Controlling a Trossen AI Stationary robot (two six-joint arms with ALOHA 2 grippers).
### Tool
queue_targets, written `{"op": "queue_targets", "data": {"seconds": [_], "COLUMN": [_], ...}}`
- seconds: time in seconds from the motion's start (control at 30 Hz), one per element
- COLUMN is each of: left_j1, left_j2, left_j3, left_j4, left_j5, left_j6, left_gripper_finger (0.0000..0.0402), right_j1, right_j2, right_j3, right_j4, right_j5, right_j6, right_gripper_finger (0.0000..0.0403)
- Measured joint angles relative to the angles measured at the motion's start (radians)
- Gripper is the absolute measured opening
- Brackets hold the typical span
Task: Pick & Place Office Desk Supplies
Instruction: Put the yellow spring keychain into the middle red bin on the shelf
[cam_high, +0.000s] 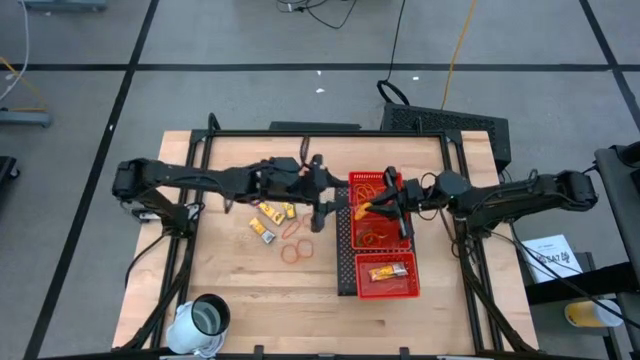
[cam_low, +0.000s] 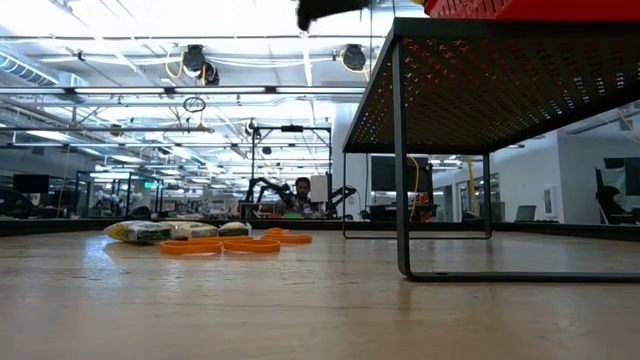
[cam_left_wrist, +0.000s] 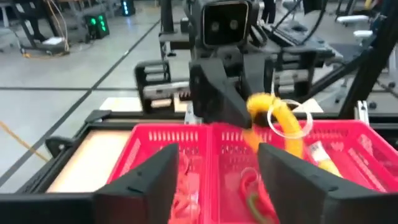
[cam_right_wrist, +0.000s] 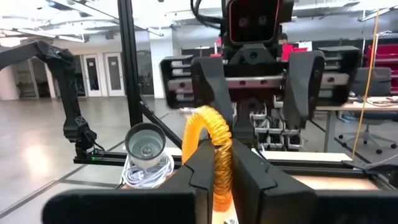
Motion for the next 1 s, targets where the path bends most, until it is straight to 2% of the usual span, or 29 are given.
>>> {"op": "queue_targets", "data": {"seconds": [0.2,0.33,0.47,0.63,0.73,0.87,1.0], "left_j1": [0.019,0.018,0.033,0.052,0.064,0.068,0.069], "left_j2": [-0.113,-0.175,-0.250,-0.357,-0.439,-0.508,-0.524], "left_j3": [-0.035,-0.136,-0.274,-0.452,-0.544,-0.620,-0.652], "left_j4": [-0.079,-0.056,0.031,0.161,0.178,0.185,0.185], "left_j5": [0.000,-0.003,-0.073,-0.136,-0.185,-0.257,-0.269], "left_j6": [-0.052,-0.061,-0.100,-0.151,-0.190,-0.249,-0.298], "left_gripper_finger": [0.0279,0.0294,0.0296,0.0296,0.0296,0.0296,0.0296], "right_j1": [0.028,0.060,0.094,0.146,0.187,0.240,0.260], "right_j2": [-0.092,-0.151,-0.196,-0.226,-0.226,-0.223,-0.220], "right_j3": [0.068,0.113,0.136,0.163,0.201,0.224,0.221], "right_j4": [-0.262,-0.439,-0.559,-0.726,-0.815,-0.898,-0.937], "right_j5": [0.000,0.002,0.015,0.146,0.222,0.274,0.297], "right_j6": [-0.019,-0.022,-0.022,-0.038,-0.051,-0.105,-0.135], "right_gripper_finger": [0.0018,0.0018,0.0018,0.0018,0.0018,0.0018,0.0023]}}
